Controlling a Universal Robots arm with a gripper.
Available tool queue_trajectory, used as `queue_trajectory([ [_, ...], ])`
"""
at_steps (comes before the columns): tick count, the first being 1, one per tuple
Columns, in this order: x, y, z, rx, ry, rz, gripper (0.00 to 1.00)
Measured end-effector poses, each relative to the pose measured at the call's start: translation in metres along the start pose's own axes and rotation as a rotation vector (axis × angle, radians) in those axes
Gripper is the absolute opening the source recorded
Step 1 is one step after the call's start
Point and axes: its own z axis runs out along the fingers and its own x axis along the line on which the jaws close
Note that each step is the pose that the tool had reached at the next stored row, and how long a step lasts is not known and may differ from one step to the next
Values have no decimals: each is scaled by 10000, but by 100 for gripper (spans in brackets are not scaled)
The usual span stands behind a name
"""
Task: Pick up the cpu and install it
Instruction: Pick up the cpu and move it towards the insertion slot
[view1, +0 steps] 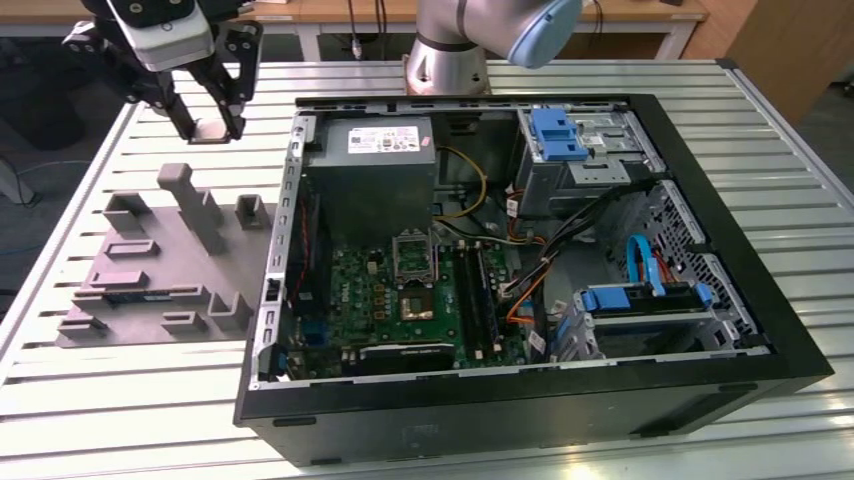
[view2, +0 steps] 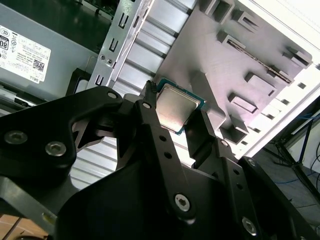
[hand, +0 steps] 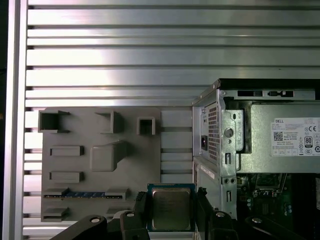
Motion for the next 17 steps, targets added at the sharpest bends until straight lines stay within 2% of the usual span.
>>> queue_trajectory([
  [17,-64,1,1,0,0,0,47],
])
